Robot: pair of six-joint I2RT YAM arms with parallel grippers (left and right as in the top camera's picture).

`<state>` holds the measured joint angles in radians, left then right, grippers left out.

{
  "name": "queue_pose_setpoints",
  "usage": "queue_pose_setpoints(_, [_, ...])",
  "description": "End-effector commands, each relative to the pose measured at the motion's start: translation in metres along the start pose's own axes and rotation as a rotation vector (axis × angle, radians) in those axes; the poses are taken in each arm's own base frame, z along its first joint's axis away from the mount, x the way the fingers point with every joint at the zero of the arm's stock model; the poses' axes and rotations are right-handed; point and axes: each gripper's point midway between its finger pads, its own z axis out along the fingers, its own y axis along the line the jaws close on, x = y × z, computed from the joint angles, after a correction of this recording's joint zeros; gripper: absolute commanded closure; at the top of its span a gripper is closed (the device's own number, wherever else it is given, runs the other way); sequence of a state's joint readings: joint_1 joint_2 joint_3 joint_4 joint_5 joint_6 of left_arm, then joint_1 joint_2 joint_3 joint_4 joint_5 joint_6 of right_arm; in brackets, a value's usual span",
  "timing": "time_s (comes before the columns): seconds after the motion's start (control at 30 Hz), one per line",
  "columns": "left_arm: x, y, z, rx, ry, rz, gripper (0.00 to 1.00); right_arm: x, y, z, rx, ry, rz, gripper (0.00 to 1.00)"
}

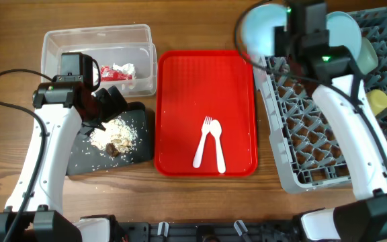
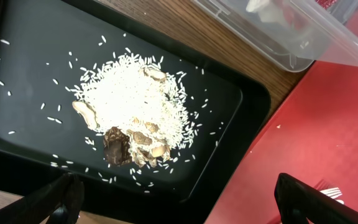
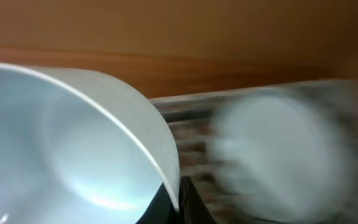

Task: Sort waste into correct bins and load items into the dishwasher rack
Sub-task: 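Grasp the blue bowl with the right gripper and place it in the rack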

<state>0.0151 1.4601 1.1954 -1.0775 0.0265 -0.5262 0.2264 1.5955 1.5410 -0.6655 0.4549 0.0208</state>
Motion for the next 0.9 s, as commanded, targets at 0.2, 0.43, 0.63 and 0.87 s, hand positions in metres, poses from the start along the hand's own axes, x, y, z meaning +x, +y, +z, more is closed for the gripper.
queue_pose_setpoints(0.2, [-0.004, 0.002, -0.005, 0.001, -0.026, -0.017, 0.00, 0.022, -0.101, 0.047, 0.801, 0.106, -0.151, 0.96])
queue_pose_setpoints(0.43, [-0.004, 0.002, -0.005, 0.001, -0.026, -0.017, 0.00, 0.050, -0.077, 0.099, 0.846, 0.206, -0.335, 0.96])
queue_pose_setpoints(0.63, [-0.004, 0.002, -0.005, 0.001, -0.026, -0.017, 0.00, 0.077, -0.048, 0.113, 0.705, 0.250, -0.340, 0.96])
queue_pose_setpoints(0.87, [-0.004, 0.002, -0.005, 0.001, -0.026, -0.017, 0.00, 0.147, 0.011, 0.107, 0.268, 0.501, -0.357, 0.92])
